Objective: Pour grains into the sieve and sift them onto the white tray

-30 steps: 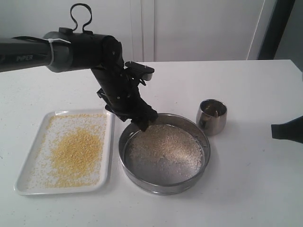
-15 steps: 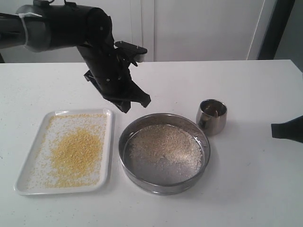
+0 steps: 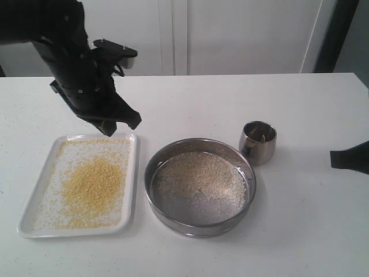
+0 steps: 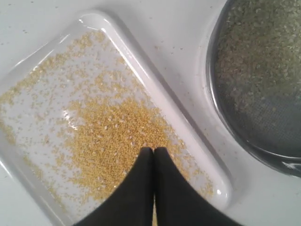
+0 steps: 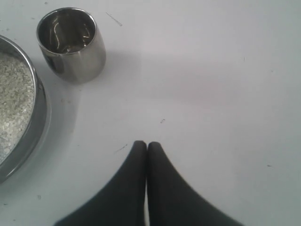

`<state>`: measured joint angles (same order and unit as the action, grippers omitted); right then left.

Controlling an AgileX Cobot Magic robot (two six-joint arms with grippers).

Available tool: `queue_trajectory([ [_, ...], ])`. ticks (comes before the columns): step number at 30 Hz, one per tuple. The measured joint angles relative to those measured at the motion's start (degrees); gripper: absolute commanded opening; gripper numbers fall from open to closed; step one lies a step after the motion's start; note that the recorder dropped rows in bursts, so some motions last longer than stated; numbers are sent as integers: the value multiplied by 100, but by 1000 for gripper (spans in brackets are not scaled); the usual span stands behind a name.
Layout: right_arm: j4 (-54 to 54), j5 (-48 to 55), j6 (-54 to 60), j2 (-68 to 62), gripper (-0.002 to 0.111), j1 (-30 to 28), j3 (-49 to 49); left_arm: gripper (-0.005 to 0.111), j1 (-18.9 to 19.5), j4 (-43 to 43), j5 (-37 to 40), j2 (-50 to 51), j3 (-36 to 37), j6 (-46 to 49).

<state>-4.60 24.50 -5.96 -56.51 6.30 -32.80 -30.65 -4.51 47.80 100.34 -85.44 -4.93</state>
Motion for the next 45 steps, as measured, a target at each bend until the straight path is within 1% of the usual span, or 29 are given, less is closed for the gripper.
queue_trajectory([
  [7, 22, 0, 0, 0, 0, 0, 0, 0, 186, -41, -261, -856, 842, 0],
  [15, 22, 0, 0, 0, 0, 0, 0, 0, 186, -41, -712, -1649, 1711, -11],
  [21, 22, 0, 0, 0, 0, 0, 0, 0, 186, -41, -810, -2190, 2220, -72],
  [27, 22, 0, 0, 0, 0, 0, 0, 0, 186, -41, -809, -2845, 2831, -548],
  [30, 22, 0, 0, 0, 0, 0, 0, 0, 186, -41, -731, -3111, 2990, -615],
  [34, 22, 0, 0, 0, 0, 0, 0, 0, 186, -41, -596, -3289, 3024, -637],
  [45, 22, 0, 0, 0, 0, 0, 0, 0, 186, -83, -561, -3307, 3024, -547],
])
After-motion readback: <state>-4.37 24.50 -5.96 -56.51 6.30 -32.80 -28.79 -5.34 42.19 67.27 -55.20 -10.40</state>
